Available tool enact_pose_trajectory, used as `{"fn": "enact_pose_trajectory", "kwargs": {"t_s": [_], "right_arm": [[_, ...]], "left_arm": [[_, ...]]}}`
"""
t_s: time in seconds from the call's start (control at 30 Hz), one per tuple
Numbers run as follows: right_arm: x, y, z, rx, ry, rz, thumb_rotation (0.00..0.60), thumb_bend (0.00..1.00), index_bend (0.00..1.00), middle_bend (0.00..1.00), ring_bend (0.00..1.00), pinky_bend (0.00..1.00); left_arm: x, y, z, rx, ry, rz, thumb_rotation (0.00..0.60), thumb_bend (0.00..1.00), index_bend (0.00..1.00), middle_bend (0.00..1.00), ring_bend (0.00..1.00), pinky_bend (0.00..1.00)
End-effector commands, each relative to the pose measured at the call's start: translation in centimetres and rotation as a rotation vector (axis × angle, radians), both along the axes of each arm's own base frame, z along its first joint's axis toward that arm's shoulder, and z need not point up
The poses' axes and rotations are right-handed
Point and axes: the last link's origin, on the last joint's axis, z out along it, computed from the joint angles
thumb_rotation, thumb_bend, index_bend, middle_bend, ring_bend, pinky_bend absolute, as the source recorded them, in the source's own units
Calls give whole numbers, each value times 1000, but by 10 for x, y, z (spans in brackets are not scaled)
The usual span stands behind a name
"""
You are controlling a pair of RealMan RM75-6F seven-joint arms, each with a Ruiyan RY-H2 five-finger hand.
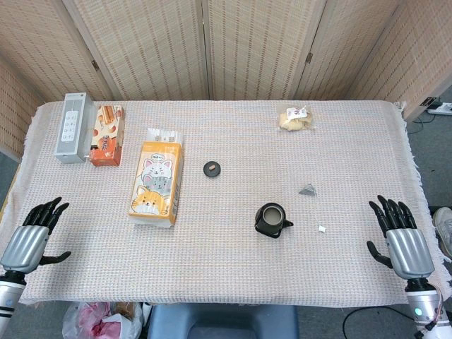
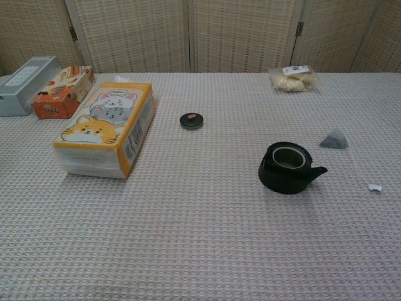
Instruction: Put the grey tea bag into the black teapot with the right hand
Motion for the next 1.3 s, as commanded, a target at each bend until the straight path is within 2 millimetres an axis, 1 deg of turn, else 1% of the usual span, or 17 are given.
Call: {"fn": "enact_pose_trajectory", "kwargs": {"t_s": [0.03,0.13,0.23,0.3,0.4,0.57,0.67,0.7,0.83,0.97,1.3], "right_arm": [[-1,-1,-1,3,6,-4,600,254,0,0,0,0],[-1,-2,-3,10,9,-2,600,253,0,0,0,0],[-2,-2,-7,25,18,3,600,232,4,0,0,0],[-2,-4,-11,25,20,8,600,213,32,0,0,0],[-5,-8,-24,1,-3,10,600,204,100,0,0,0],[-19,-12,-54,42,-49,-29,600,214,242,0,0,0],[-20,-13,-66,61,-58,-21,600,244,324,0,0,0],[-20,-13,-70,70,-63,-14,600,250,336,0,0,0],[-16,-14,-78,66,-79,9,600,280,385,0,0,0],[-20,-16,-87,56,-92,-10,600,319,442,8,0,0],[-26,-32,-105,89,-92,-73,600,333,451,12,0,0]], "left_arm": [[-1,0,0,-1,0,5,600,138,18,0,0,92],[1,1,-2,-5,6,-2,600,139,19,0,0,92],[2,0,-4,-18,1,-6,600,139,19,0,0,92],[1,0,-4,-27,-9,7,600,139,19,0,0,92],[1,2,-2,-31,-31,15,600,139,19,0,0,92],[-3,2,0,-44,-35,24,600,138,19,0,0,92],[-3,1,2,-39,-45,24,600,139,19,0,0,93],[-2,0,2,-40,-49,20,600,138,19,0,0,92],[0,0,2,-46,-50,6,600,139,19,0,0,92],[0,2,0,-57,-47,8,600,139,19,0,0,92],[-2,8,1,-77,-63,13,600,139,19,0,0,93]]}}
